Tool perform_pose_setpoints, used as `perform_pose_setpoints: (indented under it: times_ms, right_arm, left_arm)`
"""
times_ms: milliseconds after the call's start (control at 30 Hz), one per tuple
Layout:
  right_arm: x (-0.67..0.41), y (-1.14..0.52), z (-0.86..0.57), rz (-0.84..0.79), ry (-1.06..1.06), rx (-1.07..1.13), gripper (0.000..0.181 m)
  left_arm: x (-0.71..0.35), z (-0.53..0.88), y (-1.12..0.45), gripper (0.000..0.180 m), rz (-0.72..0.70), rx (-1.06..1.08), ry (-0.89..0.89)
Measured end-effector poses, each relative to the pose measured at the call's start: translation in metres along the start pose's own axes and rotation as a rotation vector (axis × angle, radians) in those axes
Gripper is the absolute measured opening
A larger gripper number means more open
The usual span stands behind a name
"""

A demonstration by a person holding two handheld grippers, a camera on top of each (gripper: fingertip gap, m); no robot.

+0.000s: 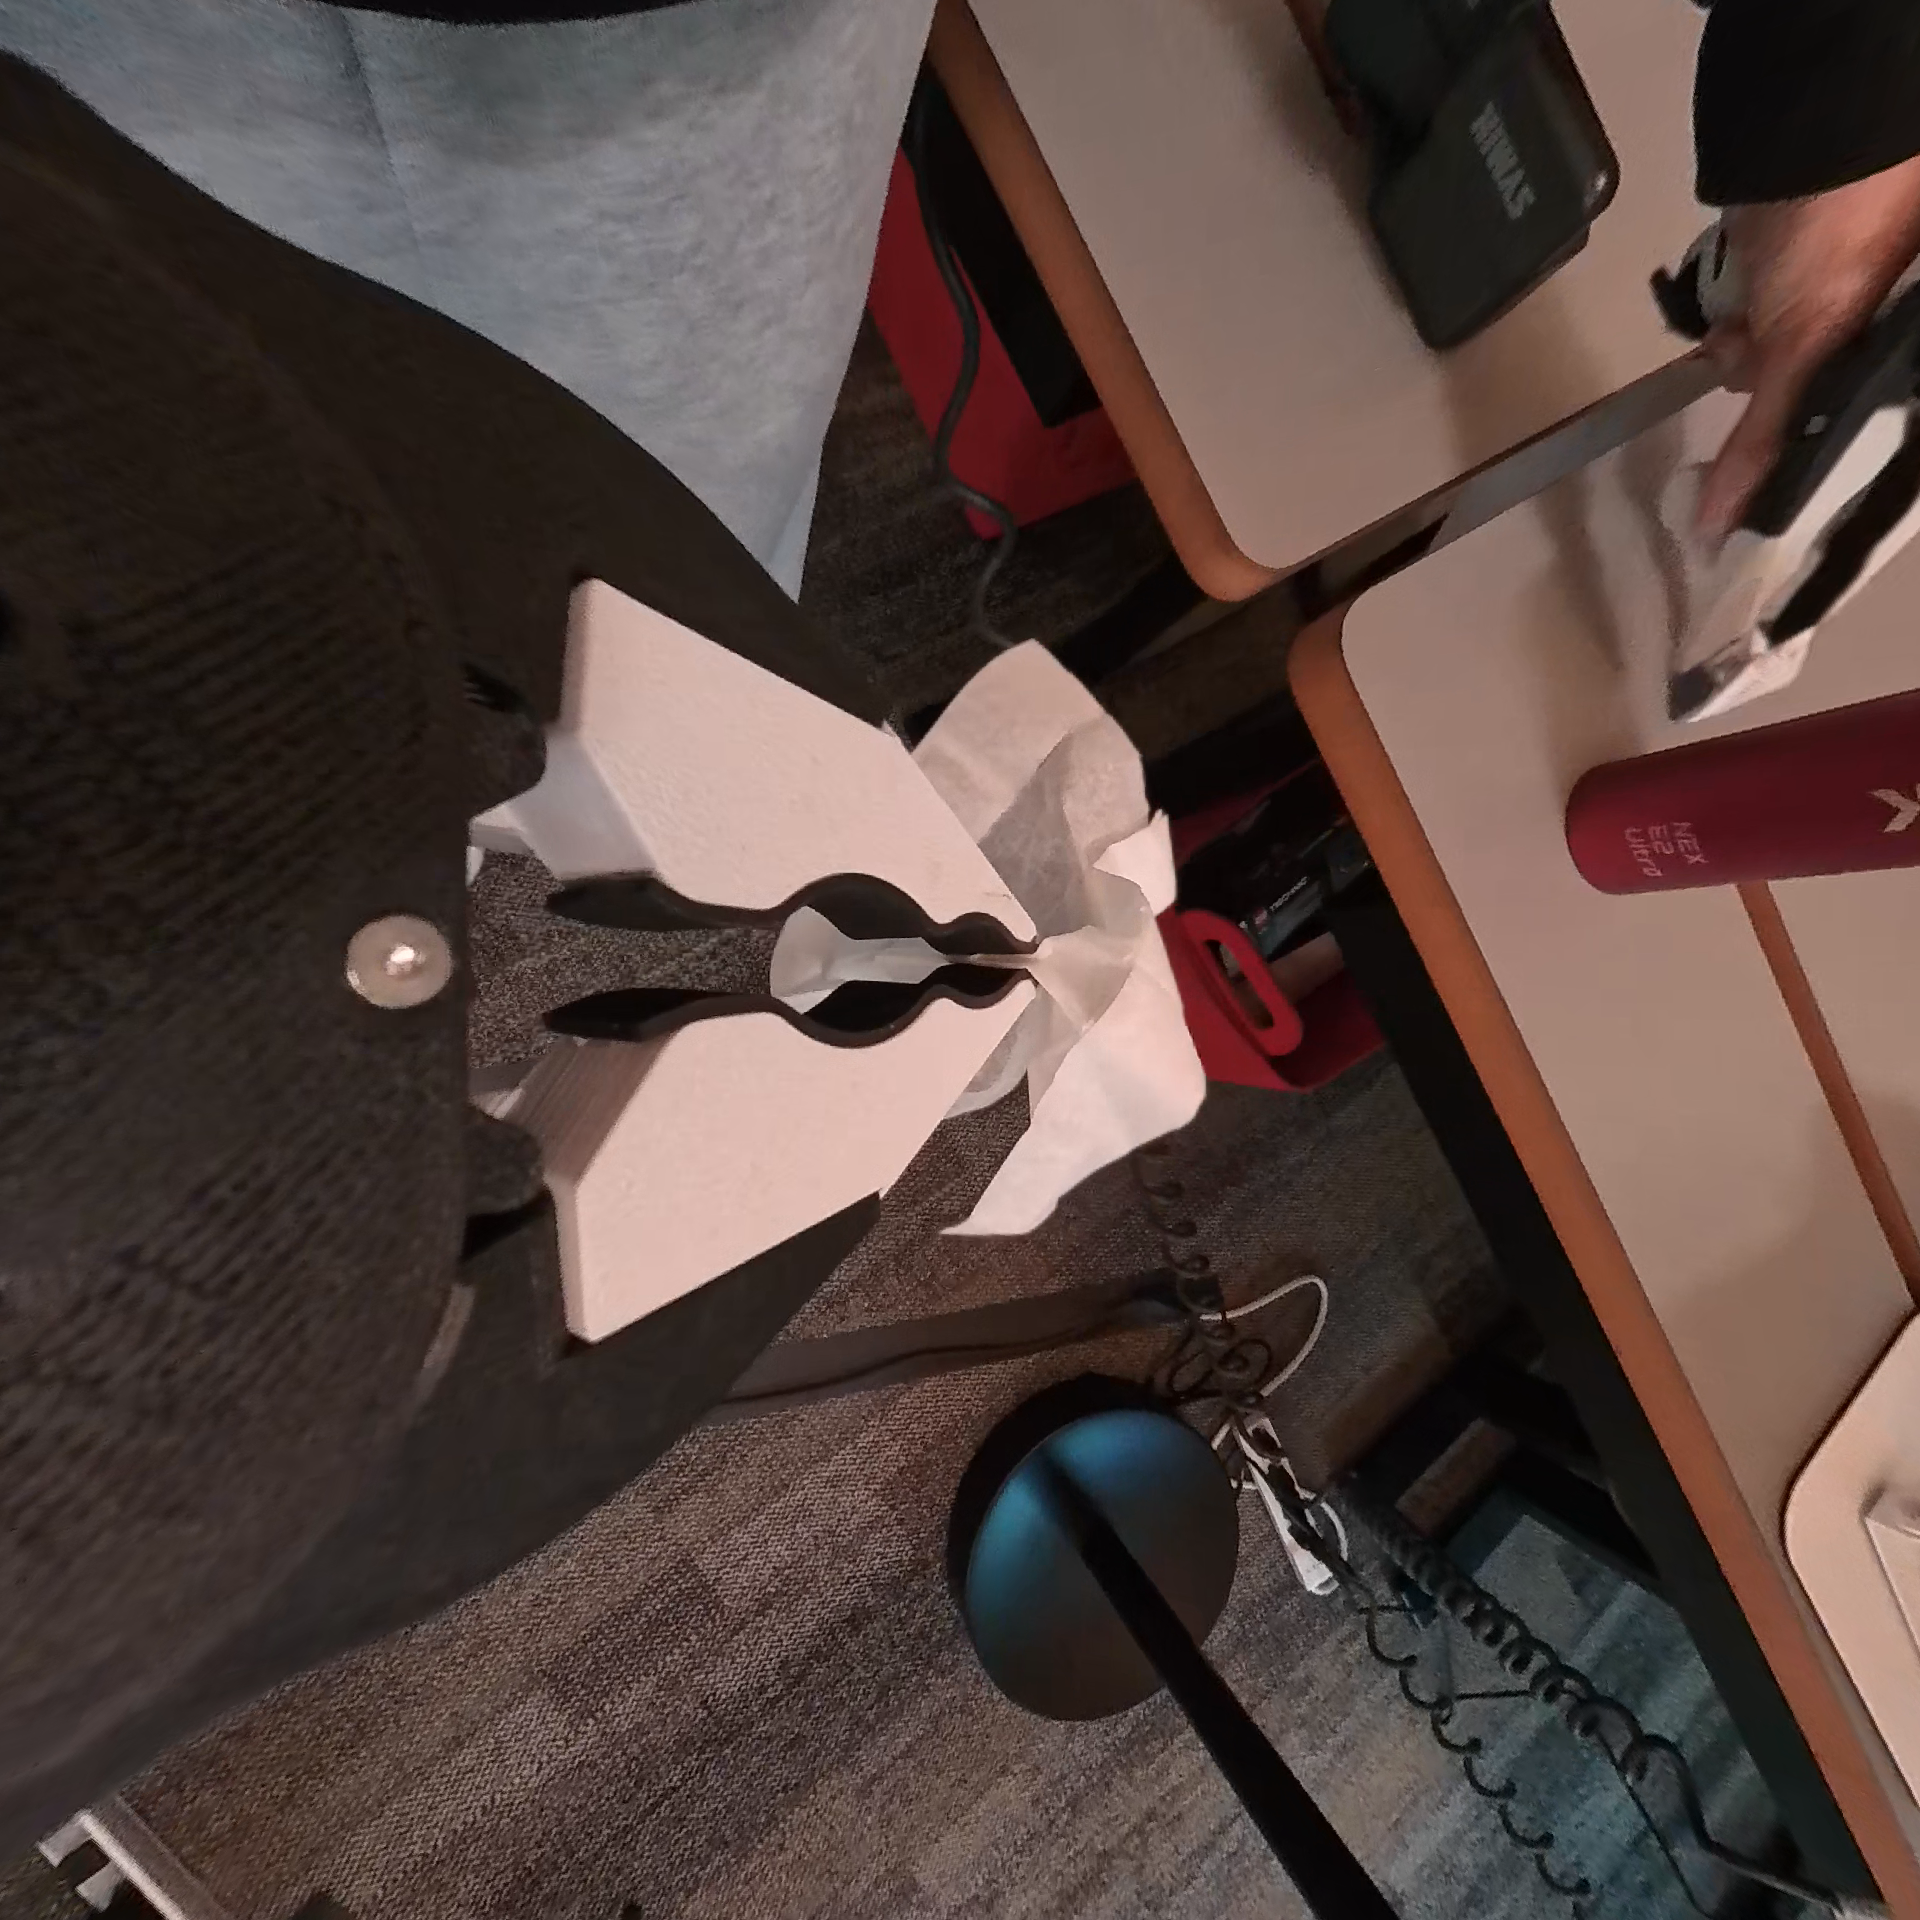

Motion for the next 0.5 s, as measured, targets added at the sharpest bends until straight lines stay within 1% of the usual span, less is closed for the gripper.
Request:
perform_pose_setpoints:
  times_ms: [33, 100, 133, 167, 200, 267, 333, 367, 400, 500]
  right_arm:
    - [0.000, 0.000, 0.000, 0.005, 0.004, -0.005, 0.000]
    - [0.000, 0.001, -0.001, 0.016, 0.015, -0.009, 0.000]
    - [0.000, 0.001, -0.001, 0.022, 0.018, -0.012, 0.000]
    - [0.000, 0.001, -0.001, 0.026, 0.019, -0.018, 0.000]
    - [0.001, 0.000, -0.001, 0.030, 0.019, -0.024, 0.000]
    - [0.003, -0.002, -0.001, 0.038, 0.017, -0.032, 0.000]
    - [0.004, -0.005, 0.000, 0.042, 0.018, -0.050, 0.000]
    - [0.004, -0.006, 0.000, 0.045, 0.018, -0.059, 0.000]
    - [0.004, -0.008, 0.000, 0.049, 0.018, -0.068, 0.000]
    - [0.003, -0.013, 0.002, 0.064, 0.030, -0.096, 0.000]
  left_arm:
    - [-0.004, 0.001, 0.004, 0.042, -0.033, 0.011, 0.020]
    - [-0.009, 0.008, 0.013, 0.043, -0.094, 0.011, 0.070]
    - [-0.011, 0.013, 0.019, 0.041, -0.121, 0.007, 0.098]
    - [-0.011, 0.019, 0.023, 0.044, -0.137, 0.009, 0.127]
    - [-0.007, 0.025, 0.025, 0.047, -0.130, -0.001, 0.146]
    - [-0.001, 0.036, 0.025, 0.052, -0.100, -0.032, 0.130]
    - [0.001, 0.038, 0.020, 0.057, -0.078, -0.016, 0.118]
    - [0.003, 0.036, 0.014, 0.064, -0.049, 0.007, 0.134]
    - [0.005, 0.034, 0.007, 0.067, -0.018, 0.027, 0.154]
    - [0.012, 0.029, -0.010, 0.062, 0.057, 0.067, 0.188]
Point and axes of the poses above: each gripper's, where its closed fingertips meet, y back along the fingers, x out of its underside, z = x × y across the jaws, the point moved 3 cm from there along y, back along the fingers, and after that the axes turned 8 degrees about -x, right-handed, at the moved point
